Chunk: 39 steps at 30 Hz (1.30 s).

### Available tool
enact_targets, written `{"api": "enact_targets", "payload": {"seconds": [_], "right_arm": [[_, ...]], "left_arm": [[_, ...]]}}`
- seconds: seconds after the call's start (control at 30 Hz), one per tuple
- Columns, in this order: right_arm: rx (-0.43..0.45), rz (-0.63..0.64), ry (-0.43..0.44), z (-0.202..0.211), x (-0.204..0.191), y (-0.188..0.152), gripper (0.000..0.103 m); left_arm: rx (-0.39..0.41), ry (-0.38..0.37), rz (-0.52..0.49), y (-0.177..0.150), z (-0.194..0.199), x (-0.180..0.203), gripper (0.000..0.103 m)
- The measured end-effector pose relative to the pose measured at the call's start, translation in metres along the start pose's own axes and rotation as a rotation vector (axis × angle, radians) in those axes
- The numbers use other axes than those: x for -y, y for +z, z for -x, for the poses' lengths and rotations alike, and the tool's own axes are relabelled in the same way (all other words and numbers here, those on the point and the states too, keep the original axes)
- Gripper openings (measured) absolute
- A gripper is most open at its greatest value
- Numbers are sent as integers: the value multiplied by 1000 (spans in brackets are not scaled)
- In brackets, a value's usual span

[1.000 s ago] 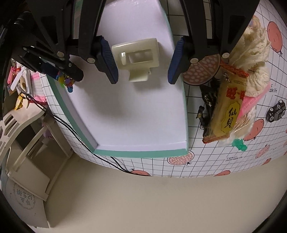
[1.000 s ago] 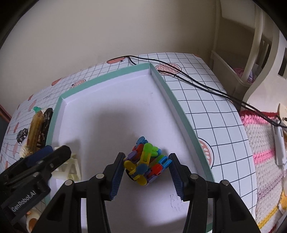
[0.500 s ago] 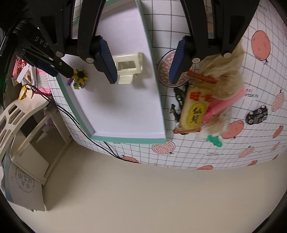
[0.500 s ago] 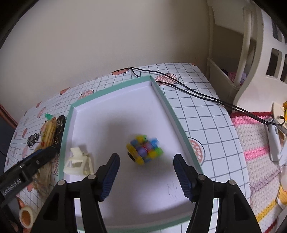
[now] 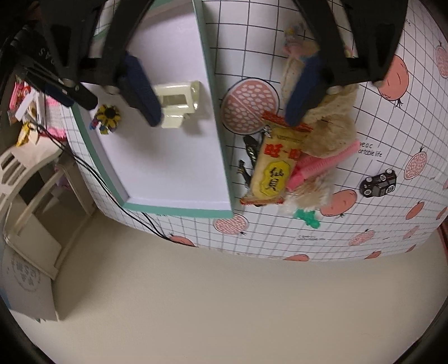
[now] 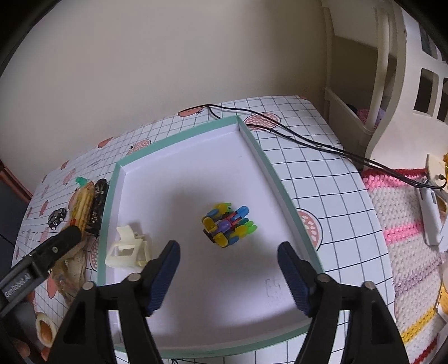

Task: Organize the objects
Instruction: 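Move both open grippers back toward the pile of items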

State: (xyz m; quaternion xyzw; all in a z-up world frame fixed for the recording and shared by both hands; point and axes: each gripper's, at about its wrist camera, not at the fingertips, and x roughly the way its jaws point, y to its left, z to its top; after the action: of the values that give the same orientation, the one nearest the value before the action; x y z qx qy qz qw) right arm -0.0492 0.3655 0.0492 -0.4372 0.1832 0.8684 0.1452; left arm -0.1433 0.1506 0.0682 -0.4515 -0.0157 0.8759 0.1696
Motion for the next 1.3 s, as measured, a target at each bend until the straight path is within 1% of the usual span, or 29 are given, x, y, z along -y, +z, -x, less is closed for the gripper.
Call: {"api": "enact_targets", "payload": {"seconds": [0.07, 0.13, 0.2, 0.27, 0.33, 0.57, 1.0, 1.2, 1.3], "right_arm": [[1, -1, 5, 0, -1, 0, 85], [1, 1, 11, -1, -3, -1, 93], [1, 8, 9, -1, -5, -1, 96], [-1, 16, 10, -2, -7, -2, 98], [1, 21, 6, -2, -8, -2, 103], [0, 21, -10, -3, -7, -3, 103], [14, 8, -21, 0, -9, -2, 103], [45, 29, -4, 9, -31, -1, 103], [61, 31, 22, 15, -46, -1, 103]], "left_arm": [[5, 5, 14, 0, 0, -4, 97], [11, 18, 17, -1, -1, -5, 99], [22, 35, 18, -1, -1, -7, 103], [31, 46, 24, 0, 1, -10, 103], [28, 51, 35, 1, 1, -13, 103], [30, 55, 67, 2, 2, -21, 103], [48, 40, 78, 8, 15, -34, 103], [68, 43, 76, 10, 31, -51, 103], [75, 39, 104, 11, 41, -68, 103]]}}
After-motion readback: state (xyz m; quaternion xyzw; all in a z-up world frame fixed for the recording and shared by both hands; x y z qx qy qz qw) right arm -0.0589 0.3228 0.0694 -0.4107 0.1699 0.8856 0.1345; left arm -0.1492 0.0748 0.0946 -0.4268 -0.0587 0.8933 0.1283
